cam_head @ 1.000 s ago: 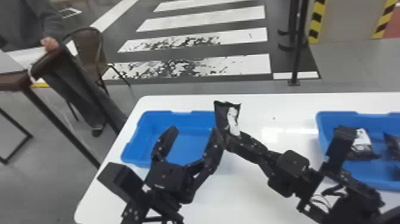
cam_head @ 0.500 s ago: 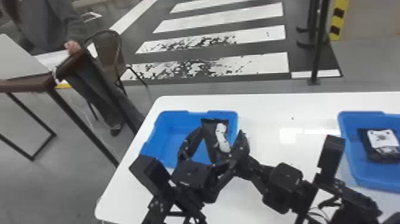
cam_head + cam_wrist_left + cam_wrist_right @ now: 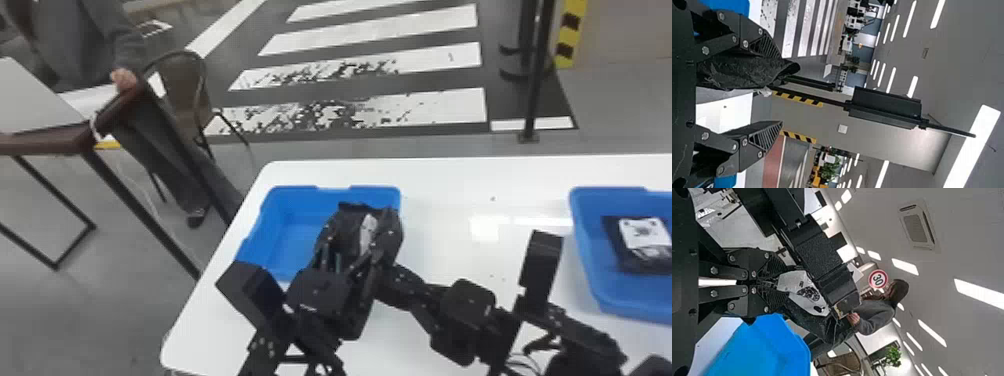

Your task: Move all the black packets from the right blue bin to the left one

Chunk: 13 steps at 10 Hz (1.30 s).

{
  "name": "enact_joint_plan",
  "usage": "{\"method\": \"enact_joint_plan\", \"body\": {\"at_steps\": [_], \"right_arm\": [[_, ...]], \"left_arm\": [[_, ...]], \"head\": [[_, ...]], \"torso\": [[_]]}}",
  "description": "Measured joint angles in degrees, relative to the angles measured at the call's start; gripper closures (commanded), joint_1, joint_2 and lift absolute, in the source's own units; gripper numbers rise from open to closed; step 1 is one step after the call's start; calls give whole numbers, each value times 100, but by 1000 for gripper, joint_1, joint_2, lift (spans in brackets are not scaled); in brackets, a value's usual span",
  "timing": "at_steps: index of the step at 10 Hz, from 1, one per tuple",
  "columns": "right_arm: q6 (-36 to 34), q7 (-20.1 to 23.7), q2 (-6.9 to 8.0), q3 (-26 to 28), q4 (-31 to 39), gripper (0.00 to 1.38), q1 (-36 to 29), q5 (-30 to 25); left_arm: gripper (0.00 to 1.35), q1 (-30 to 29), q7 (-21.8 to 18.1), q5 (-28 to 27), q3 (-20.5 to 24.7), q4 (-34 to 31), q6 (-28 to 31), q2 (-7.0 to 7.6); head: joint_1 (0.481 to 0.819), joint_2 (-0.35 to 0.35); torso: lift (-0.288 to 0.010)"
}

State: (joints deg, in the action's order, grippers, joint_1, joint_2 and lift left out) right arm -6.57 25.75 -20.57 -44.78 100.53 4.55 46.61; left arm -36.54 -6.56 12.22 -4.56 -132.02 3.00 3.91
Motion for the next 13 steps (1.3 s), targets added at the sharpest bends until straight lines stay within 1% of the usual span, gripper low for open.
{"method": "enact_joint_plan", "body": {"at_steps": [2,4,5,6,7,8,9,10,12,13], "right_arm": [[116,-10,26,1,-70,1111,-2,114],[300,-26,59,10,-130,1101,7,215],[386,-29,67,11,-169,1001,8,283],[467,-33,72,12,-211,630,7,354],[655,-37,78,27,-263,190,-25,404],[777,-39,82,105,-291,30,-99,389],[831,-42,95,263,-296,105,-204,350],[881,-37,117,461,-277,113,-320,302],[935,-42,152,767,-208,113,-489,266],[938,-40,158,812,-193,113,-516,264]], "left_arm": [[1223,4,-2,-310,11,-144,141,12],[1222,0,15,-384,11,-164,107,14],[1222,-1,15,-406,15,-165,82,14],[1222,8,20,-421,24,-165,30,14],[1222,69,99,-484,30,-134,-56,33],[1222,225,172,-677,65,74,-233,38],[1222,520,226,-949,115,530,-561,4],[1222,899,366,-1328,181,1080,-952,-40],[1220,1755,555,-2345,568,2268,-1551,-149],[1127,2098,681,-2872,810,2787,-1792,-201]], "head": [[695,350],[695,350],[695,350],[695,350],[695,350],[695,350],[695,350],[695,350],[695,350],[695,350]], "torso": [[-140],[-140],[-140],[-140],[-140],[-140],[-140],[-140],[-140],[-140]]}}
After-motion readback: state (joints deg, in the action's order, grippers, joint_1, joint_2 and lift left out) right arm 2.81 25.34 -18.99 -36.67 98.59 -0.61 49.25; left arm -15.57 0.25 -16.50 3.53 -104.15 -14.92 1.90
